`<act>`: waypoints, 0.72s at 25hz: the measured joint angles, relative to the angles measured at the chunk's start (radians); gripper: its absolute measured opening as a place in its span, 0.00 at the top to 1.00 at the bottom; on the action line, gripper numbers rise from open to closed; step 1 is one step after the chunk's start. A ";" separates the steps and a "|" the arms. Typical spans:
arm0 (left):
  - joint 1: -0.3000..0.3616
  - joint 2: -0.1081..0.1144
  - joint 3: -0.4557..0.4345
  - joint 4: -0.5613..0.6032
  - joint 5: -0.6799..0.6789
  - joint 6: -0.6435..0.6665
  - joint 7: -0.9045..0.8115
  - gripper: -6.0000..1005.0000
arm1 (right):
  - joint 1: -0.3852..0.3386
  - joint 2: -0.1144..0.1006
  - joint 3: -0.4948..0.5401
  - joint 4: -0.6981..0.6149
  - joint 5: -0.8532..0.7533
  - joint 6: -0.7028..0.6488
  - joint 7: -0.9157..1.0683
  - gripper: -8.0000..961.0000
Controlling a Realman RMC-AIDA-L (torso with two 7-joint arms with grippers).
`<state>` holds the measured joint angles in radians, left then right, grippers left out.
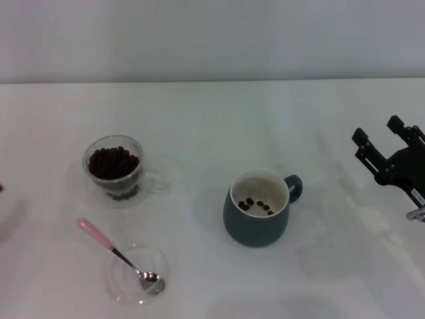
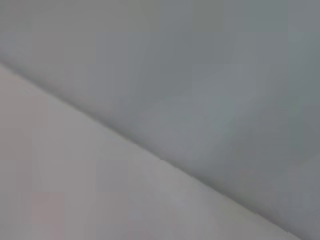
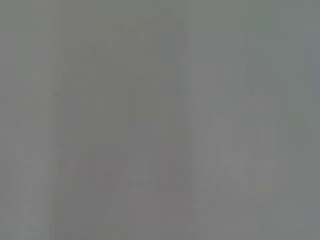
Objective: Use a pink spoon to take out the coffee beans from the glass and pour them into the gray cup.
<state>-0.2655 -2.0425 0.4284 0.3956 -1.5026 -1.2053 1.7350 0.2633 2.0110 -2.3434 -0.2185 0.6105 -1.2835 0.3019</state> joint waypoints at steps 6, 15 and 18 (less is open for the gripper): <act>-0.017 -0.033 -0.264 -0.156 -0.203 0.086 0.673 0.19 | -0.004 0.000 -0.008 -0.002 -0.005 -0.002 -0.004 0.21; -0.027 -0.037 -0.283 -0.301 -0.426 0.088 1.072 0.20 | -0.001 0.000 -0.008 -0.022 -0.004 -0.006 -0.005 0.21; -0.029 -0.037 -0.280 -0.307 -0.426 0.085 1.086 0.20 | 0.002 0.000 -0.008 -0.028 -0.005 -0.004 -0.005 0.21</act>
<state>-0.2945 -2.0792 0.1483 0.0881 -1.9290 -1.1199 2.8208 0.2657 2.0110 -2.3516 -0.2467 0.6055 -1.2870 0.2971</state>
